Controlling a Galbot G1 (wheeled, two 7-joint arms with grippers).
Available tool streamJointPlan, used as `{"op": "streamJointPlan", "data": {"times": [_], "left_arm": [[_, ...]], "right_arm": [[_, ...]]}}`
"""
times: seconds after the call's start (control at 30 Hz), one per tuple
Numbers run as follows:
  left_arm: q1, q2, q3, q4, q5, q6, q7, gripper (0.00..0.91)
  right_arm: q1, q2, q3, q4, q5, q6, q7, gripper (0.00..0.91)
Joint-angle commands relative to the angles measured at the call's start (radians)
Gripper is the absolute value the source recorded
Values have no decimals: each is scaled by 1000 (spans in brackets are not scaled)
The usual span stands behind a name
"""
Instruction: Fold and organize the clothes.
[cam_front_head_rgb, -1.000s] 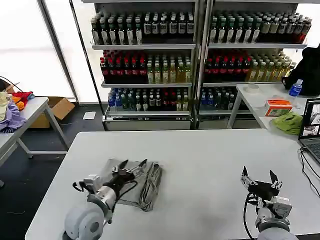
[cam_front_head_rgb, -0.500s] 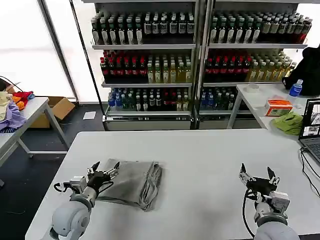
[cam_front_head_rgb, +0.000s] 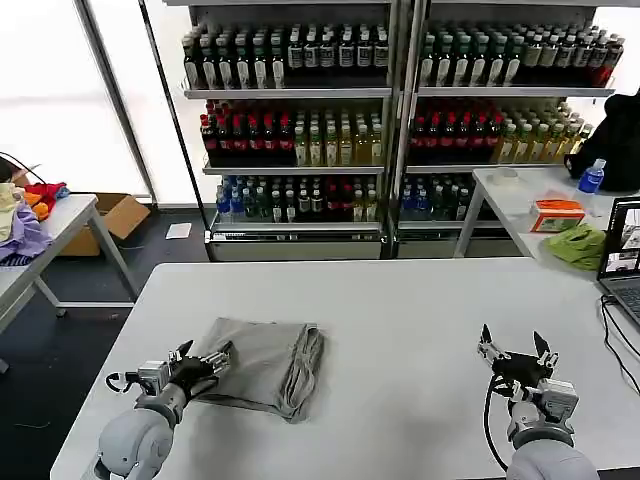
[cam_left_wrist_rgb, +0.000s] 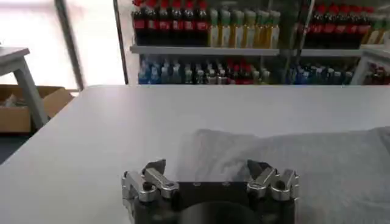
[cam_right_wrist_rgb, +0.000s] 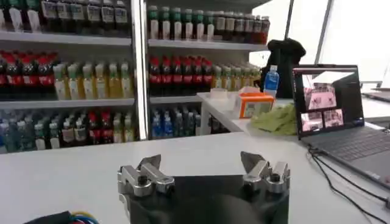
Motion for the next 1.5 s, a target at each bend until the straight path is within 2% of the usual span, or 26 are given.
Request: {"op": "streamJointPlan", "data": {"times": [0.03, 0.07, 0.1, 0.17, 0.2, 0.63, 0.83, 0.93, 1.13, 1.23, 1.37, 1.5], "left_arm": [[10, -1, 0, 28, -25, 20, 31, 695], [11, -5, 2, 31, -26, 21, 36, 635], [10, -7, 3, 34, -25, 21, 38, 383], [10, -9, 6, 39, -26, 19, 39, 81], [10, -9, 8, 40, -27, 16, 41, 0], [26, -17, 1, -3, -45, 4, 44, 0], [34, -2, -60, -22, -64, -21, 21, 0], [52, 38, -143, -53, -96, -14, 11, 0], [90, 209, -437, 6, -156, -9, 7, 0], [95, 283, -536, 72, -137, -14, 18, 0], [71, 343, -582, 80, -122, 3, 19, 0], [66, 318, -538, -18, -87, 15, 11, 0]], "right_arm": [[-1, 0, 4, 3, 1, 0, 0, 907], [-4, 0, 7, 4, 1, 0, 0, 907], [-6, -2, 9, 5, 2, 0, 0, 907], [-8, -3, 12, 6, 3, 1, 0, 907], [-9, -4, 13, 7, 3, 1, 0, 907], [1, -5, 13, 16, 2, -4, 5, 907], [19, -8, 9, 5, 2, -6, 8, 907], [31, -12, 3, 1, 3, -6, 7, 907], [71, -14, -14, -16, 18, -11, 10, 907], [82, -14, -17, -24, 24, -10, 10, 907], [82, -18, -12, -31, 33, -8, 10, 907], [73, -19, 0, -29, 37, -7, 11, 907]]}}
